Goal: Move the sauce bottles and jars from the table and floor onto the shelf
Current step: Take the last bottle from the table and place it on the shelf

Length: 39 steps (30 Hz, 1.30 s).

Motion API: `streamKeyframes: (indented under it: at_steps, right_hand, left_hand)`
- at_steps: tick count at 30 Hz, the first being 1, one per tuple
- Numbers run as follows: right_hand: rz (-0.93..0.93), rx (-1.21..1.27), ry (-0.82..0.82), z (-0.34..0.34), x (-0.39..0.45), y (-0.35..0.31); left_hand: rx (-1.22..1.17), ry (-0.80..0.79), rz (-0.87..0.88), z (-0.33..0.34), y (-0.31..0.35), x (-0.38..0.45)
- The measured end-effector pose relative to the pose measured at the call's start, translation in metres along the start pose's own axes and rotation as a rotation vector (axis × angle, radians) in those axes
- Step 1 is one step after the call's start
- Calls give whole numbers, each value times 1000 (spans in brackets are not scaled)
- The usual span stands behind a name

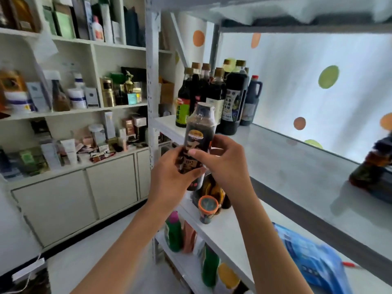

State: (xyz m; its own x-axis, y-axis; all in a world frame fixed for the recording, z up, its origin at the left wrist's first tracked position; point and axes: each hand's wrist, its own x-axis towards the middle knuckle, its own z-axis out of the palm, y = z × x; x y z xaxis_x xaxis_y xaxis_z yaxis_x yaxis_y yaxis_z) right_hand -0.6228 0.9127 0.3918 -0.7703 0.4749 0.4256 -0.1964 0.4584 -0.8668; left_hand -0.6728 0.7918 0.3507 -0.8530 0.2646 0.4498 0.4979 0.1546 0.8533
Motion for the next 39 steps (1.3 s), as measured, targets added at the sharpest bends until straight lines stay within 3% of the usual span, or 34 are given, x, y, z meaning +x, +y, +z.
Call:
streamKeyframes:
  at_steps: [17,22,28,39]
  right_hand:
    - [70,-220,240,81,193,32]
    - [112,-295,305,96,219,48]
    - [94,-429,311,106,232,58]
    - [114,-442,248,105,204,64]
  left_hand:
    - [22,-102,75,24,-86,201]
    - [71,-129,20,24,-116,214]
    - [113,-251,72,36,-123,210]
    - [169,-221,99,41,-115,186]
